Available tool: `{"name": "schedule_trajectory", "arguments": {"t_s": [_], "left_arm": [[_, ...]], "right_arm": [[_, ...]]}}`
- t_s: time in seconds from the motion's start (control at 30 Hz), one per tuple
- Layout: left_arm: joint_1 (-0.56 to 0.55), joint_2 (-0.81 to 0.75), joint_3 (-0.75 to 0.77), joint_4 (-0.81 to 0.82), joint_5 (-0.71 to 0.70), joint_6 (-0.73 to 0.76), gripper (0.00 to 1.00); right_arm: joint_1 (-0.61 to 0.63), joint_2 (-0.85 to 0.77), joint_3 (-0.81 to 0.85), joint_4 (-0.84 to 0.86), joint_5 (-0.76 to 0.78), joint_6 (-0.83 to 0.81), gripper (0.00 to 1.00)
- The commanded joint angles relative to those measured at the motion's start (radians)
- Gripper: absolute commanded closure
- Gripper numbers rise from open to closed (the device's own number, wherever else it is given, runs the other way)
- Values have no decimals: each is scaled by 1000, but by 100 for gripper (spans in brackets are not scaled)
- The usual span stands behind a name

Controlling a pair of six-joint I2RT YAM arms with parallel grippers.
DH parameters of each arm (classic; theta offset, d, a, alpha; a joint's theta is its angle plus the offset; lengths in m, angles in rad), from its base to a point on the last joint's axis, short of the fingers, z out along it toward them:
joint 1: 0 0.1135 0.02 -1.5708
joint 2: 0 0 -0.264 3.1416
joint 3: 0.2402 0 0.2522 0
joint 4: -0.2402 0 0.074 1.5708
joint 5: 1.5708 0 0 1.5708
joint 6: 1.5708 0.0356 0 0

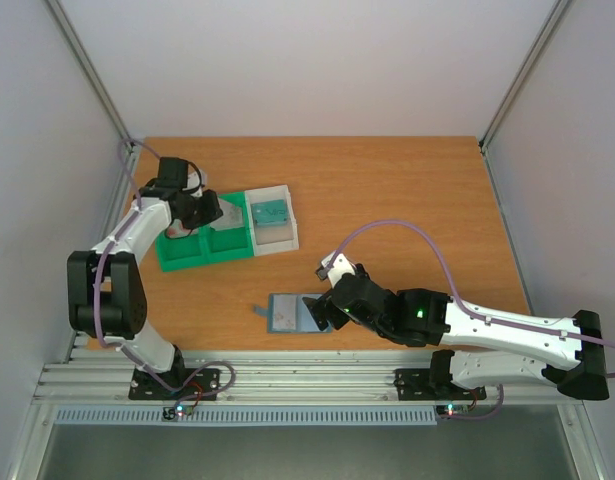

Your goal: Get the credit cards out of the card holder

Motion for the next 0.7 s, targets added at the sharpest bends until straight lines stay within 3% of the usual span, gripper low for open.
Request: {"name": "schedule_trajectory", "arguments": {"t_s": [0.0, 0.67], "left_arm": [[4, 31, 42, 74, 14, -17, 100], [4, 133, 79, 79, 2, -15, 99]], "right_arm": [[0, -7, 30, -6, 36, 24, 1], [0, -6, 28, -18, 90, 24, 2]]}}
